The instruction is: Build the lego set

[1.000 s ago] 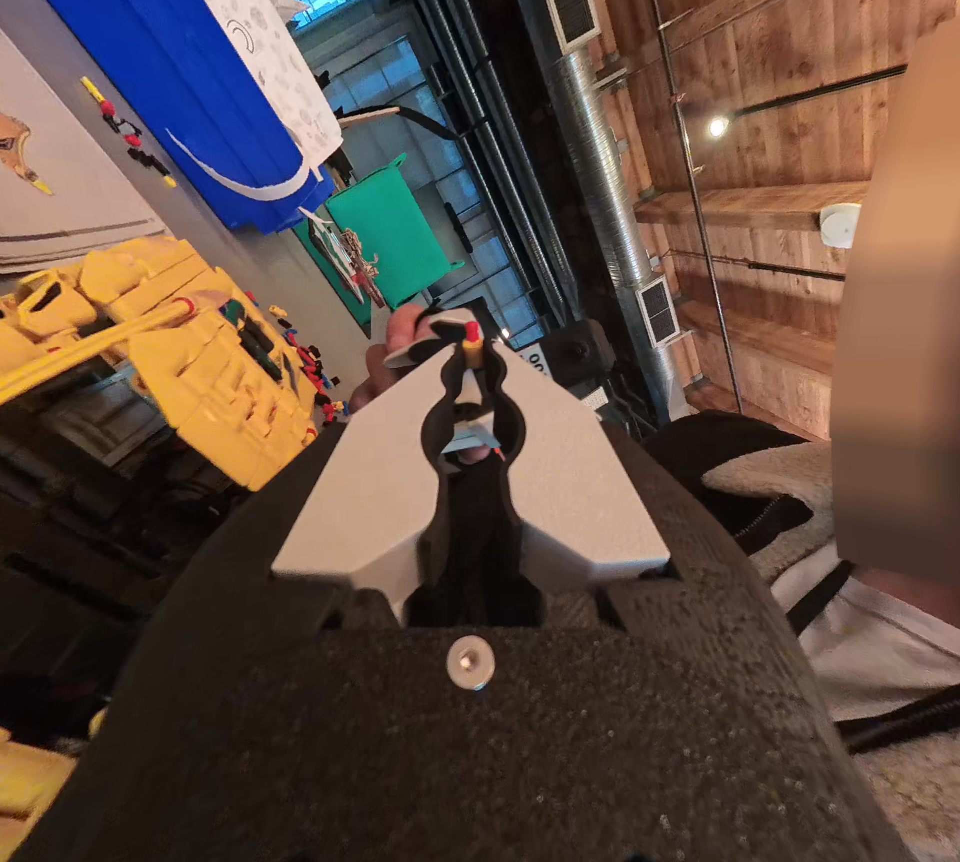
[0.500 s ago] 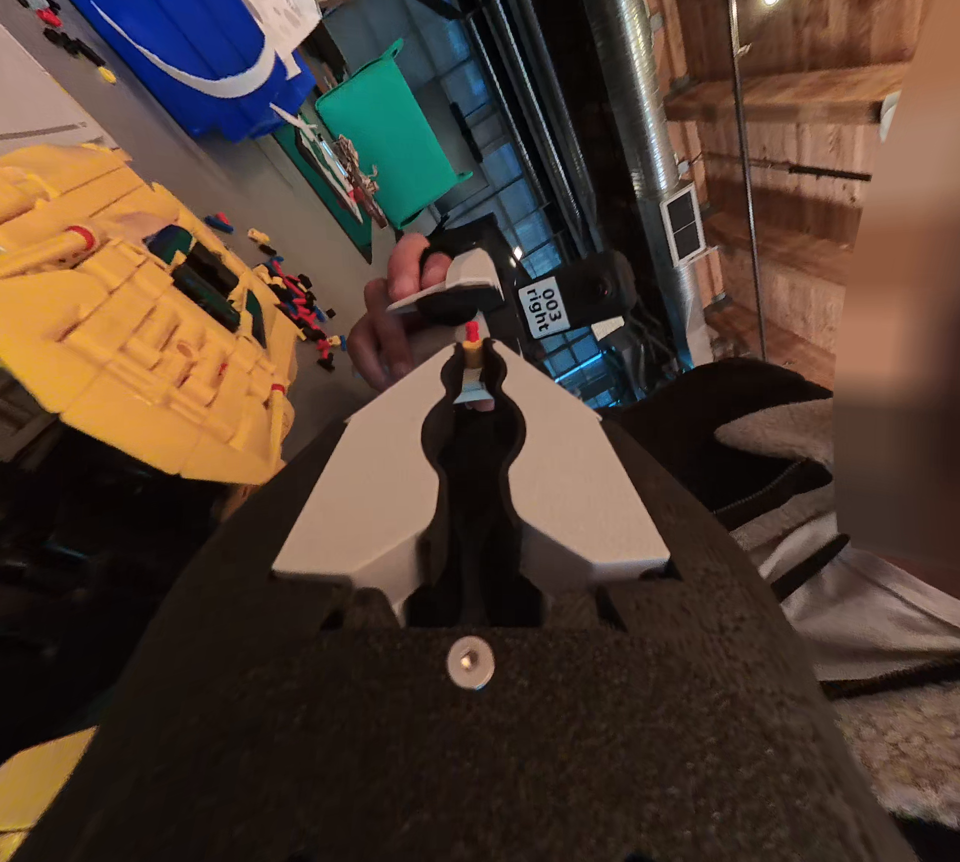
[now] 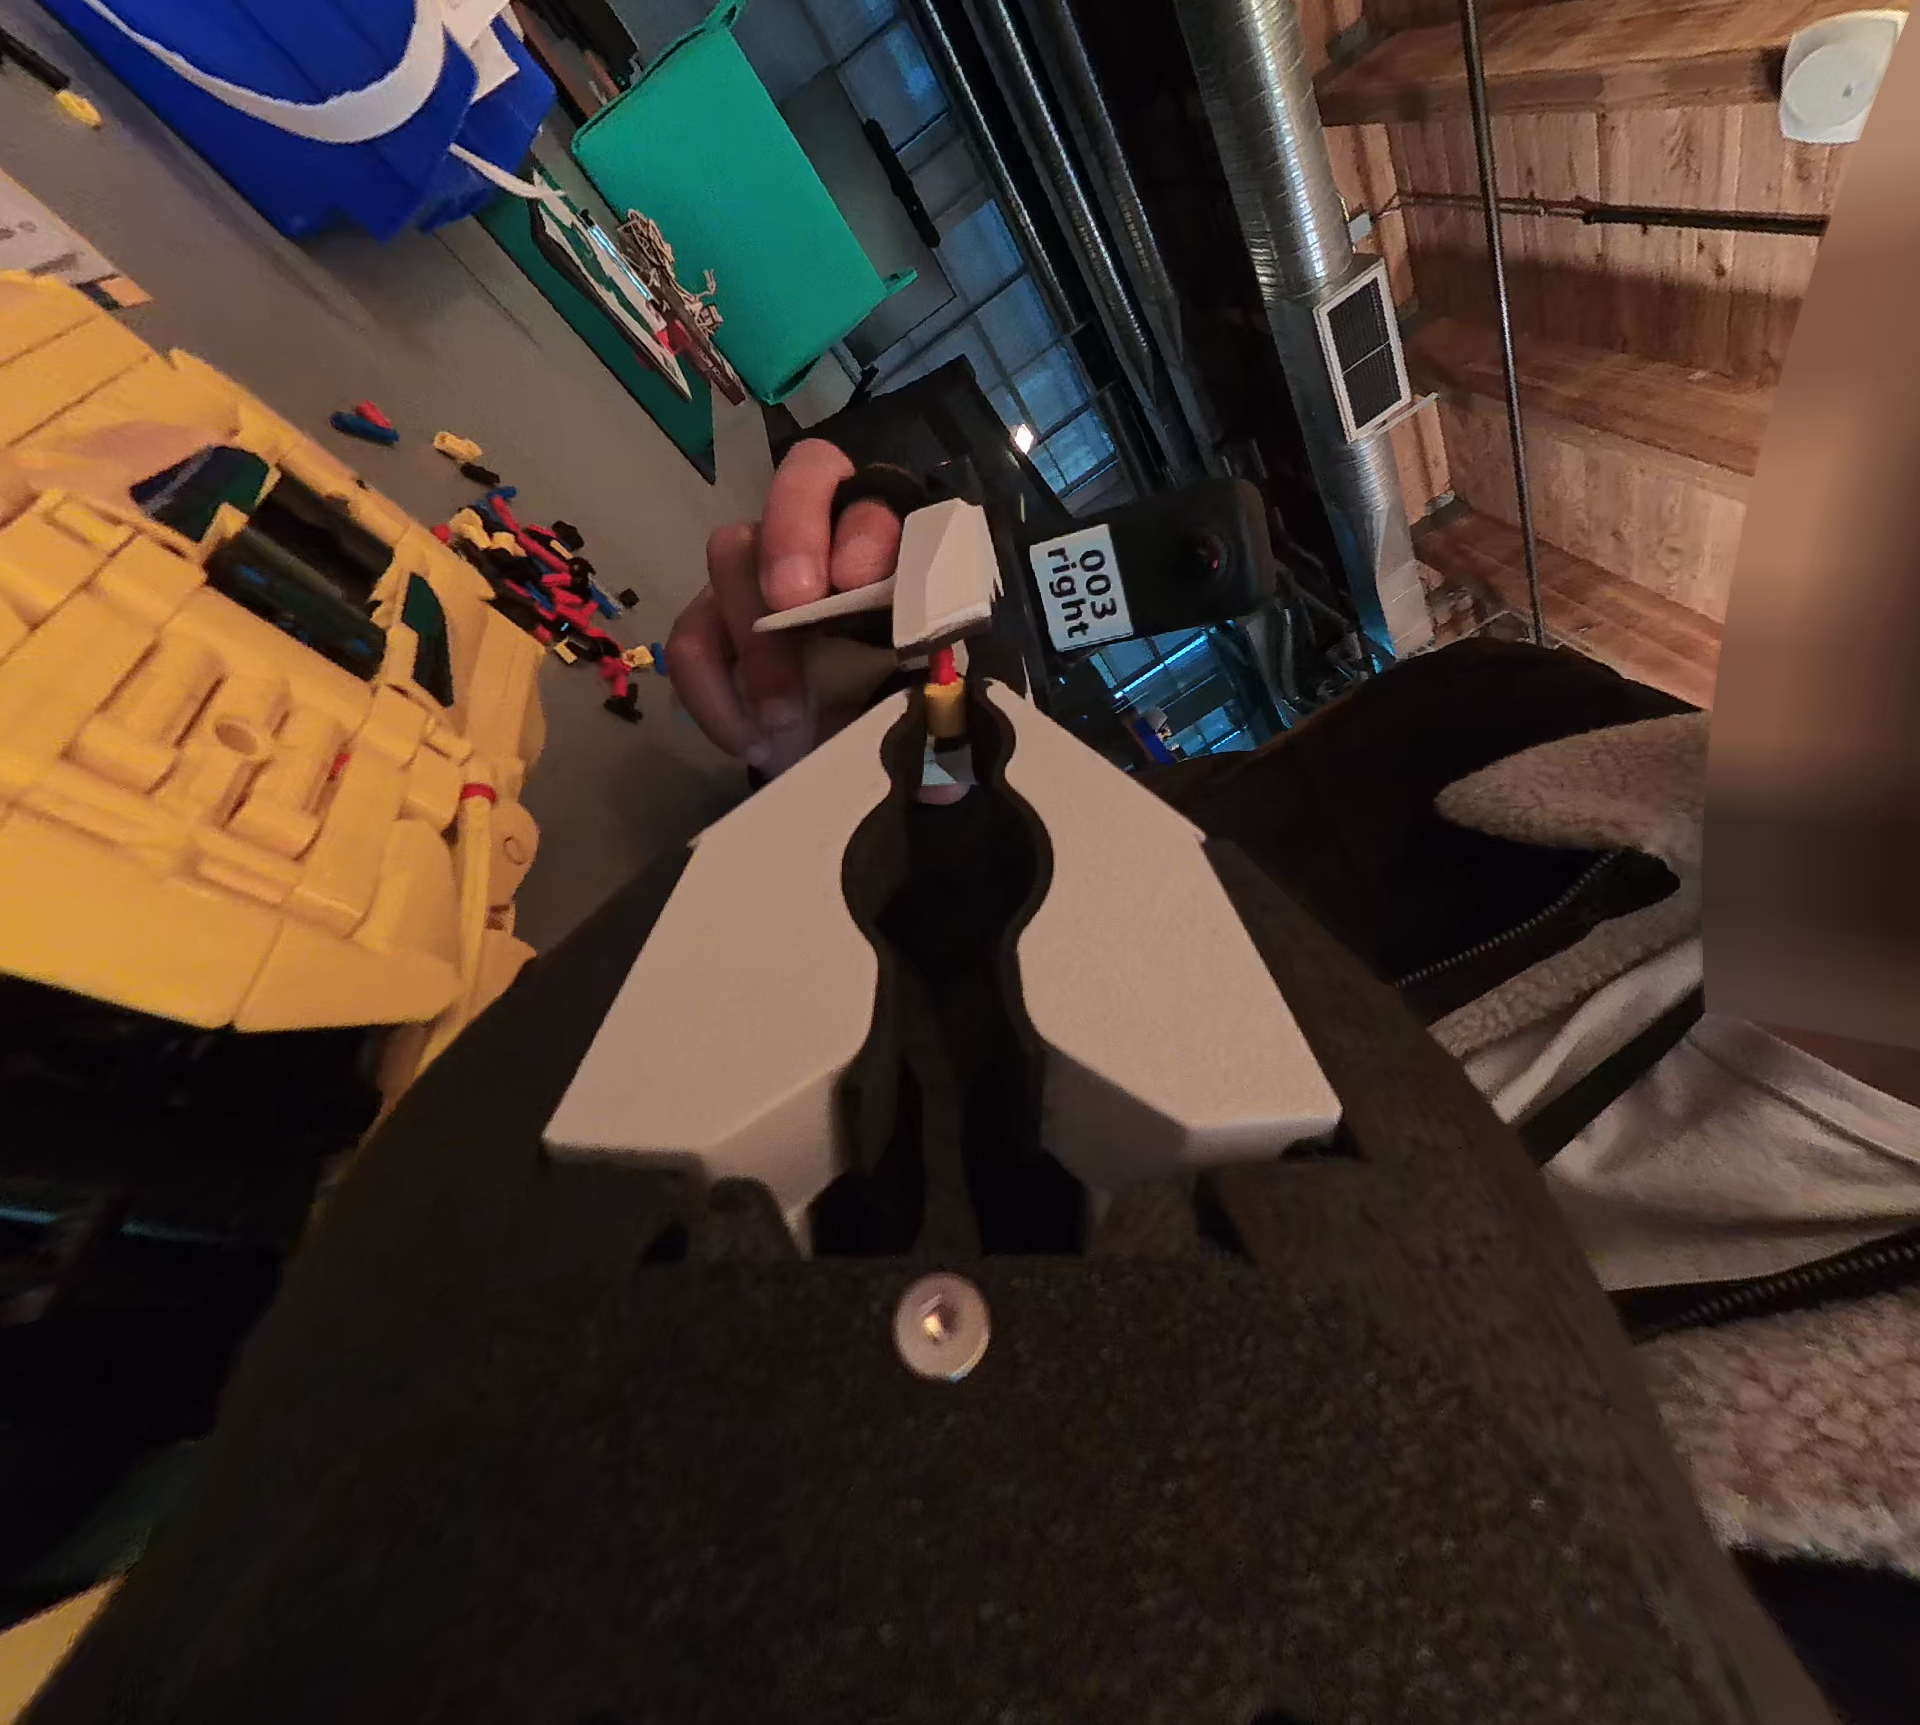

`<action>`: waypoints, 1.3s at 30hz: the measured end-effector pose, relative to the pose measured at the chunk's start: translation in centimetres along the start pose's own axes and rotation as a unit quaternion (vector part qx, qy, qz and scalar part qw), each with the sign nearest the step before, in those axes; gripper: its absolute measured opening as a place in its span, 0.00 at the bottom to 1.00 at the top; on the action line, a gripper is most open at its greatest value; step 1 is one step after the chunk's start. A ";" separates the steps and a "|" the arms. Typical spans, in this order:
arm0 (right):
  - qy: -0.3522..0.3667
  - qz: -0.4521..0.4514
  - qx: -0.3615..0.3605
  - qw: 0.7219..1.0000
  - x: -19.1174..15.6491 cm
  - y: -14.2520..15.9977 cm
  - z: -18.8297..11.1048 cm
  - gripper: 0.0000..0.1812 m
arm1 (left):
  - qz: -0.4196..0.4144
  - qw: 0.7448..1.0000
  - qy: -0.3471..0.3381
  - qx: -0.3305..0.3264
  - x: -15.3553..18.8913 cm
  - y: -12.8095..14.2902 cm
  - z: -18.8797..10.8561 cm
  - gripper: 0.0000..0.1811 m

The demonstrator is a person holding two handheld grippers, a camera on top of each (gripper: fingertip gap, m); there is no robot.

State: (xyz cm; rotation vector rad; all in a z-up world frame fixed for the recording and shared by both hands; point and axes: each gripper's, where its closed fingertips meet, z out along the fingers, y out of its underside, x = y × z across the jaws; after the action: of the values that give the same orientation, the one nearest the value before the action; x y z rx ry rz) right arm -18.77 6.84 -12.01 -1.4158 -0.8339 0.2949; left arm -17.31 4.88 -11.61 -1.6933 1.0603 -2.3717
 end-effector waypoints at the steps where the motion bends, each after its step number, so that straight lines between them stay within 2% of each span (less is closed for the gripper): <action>1: 0.004 -0.004 0.004 1.000 0.1 -0.2 -0.1 0.07 | 0.007 1.000 0.002 0.002 0.2 -0.1 0.1 0.04; 5: 0.034 -0.013 0.011 0.999 1.1 -0.5 -0.5 0.08 | 0.026 1.000 0.010 0.014 0.7 -0.6 0.0 0.09; 13: 0.049 -0.048 0.006 0.998 1.2 -0.5 -0.5 0.08 | 0.032 0.999 0.000 0.031 0.4 -1.2 -0.1 0.08; 16: 0.053 -0.054 0.004 0.997 1.2 -0.4 -0.4 0.08 | 0.035 0.999 -0.010 0.032 0.1 -1.2 -0.2 0.04; 22: 0.050 -0.040 0.007 0.998 1.1 -0.4 -0.3 0.08 | 0.084 0.996 -0.037 0.022 0.1 -1.2 -0.3 0.03; 27: 0.044 -0.039 0.012 0.998 0.8 -0.5 -0.3 0.07 | 0.070 0.996 -0.015 0.050 0.5 -2.0 -0.7 0.03; 39: 0.050 -0.052 0.004 0.997 0.8 -0.3 -0.3 0.07 | 0.085 0.995 -0.027 0.046 0.4 -1.9 -0.5 0.04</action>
State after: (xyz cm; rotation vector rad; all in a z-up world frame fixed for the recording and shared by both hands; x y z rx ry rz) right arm -18.11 7.06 -11.40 -1.3645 -0.8191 0.1460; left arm -17.27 6.42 -10.37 -1.5609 1.0256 -2.2208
